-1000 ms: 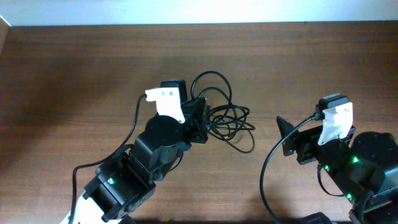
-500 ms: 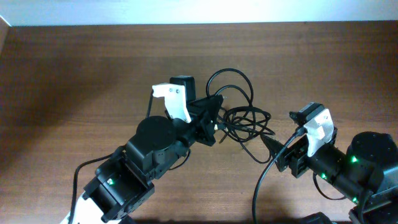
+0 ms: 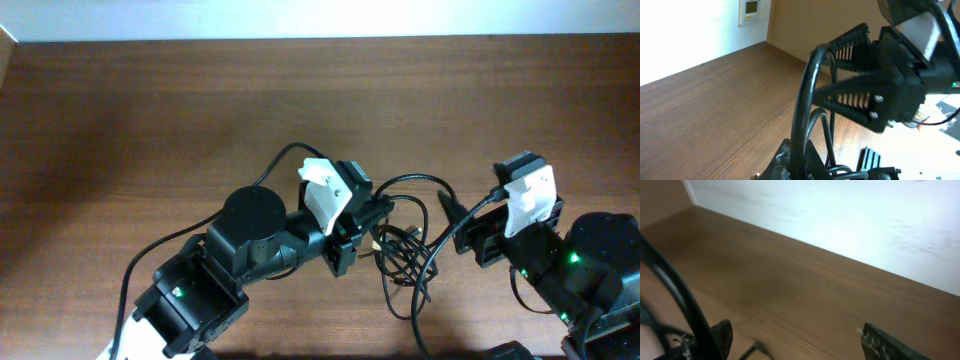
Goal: Untangle cables
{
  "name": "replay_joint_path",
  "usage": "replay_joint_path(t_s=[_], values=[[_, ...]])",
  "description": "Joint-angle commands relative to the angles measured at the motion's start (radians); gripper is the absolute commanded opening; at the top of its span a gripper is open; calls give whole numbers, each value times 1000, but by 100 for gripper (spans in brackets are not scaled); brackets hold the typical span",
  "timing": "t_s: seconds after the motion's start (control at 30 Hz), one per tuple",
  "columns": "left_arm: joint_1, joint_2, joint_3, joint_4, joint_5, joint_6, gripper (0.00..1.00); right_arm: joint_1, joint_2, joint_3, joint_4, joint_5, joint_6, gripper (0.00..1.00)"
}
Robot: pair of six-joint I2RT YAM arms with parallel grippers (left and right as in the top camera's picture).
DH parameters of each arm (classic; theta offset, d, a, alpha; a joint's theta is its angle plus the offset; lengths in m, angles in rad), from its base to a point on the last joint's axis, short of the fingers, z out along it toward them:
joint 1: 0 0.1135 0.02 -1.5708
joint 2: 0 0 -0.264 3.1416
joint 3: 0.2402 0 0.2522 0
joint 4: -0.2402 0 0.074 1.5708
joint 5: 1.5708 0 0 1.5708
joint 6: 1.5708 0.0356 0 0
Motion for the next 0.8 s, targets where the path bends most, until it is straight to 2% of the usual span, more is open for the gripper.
replay_joint_path(t_s=[0.0, 0.1, 0.17, 0.23, 0.27, 0.3, 0.4, 0.47, 0.53, 0.63, 0.73, 0.77], values=[[3, -15, 5, 10, 85, 63, 0, -2, -1, 8, -24, 265, 13, 81], [3, -15, 5, -18, 97, 114, 0, -2, -1, 8, -36, 680, 129, 81], [3, -15, 5, -46, 32, 117, 0, -2, -1, 8, -35, 719, 143, 82], [3, -15, 5, -34, 12, 116, 0, -2, -1, 8, -42, 601, 143, 88], [3, -15, 5, -21, -3, 115, 0, -2, -1, 8, -58, 481, 142, 92], [3, -15, 5, -21, -57, 80, 0, -2, -1, 8, -72, 407, 138, 95], [3, -15, 5, -21, -251, -69, 0, -2, -1, 8, -131, 277, 135, 98], [3, -15, 5, -21, -388, -214, 0, -2, -1, 8, -173, 204, 134, 98], [3, -15, 5, -21, -459, -305, 0, -2, -1, 8, -205, 93, 83, 98], [3, -23, 5, 8, -455, -308, 0, -2, -1, 7, -229, 45, 51, 98], [3, -35, 5, 58, -421, -307, 0, -2, 0, 7, -235, -134, -23, 98], [3, -35, 5, 74, -385, -307, 0, -2, 3, 7, -235, -138, -23, 98]])
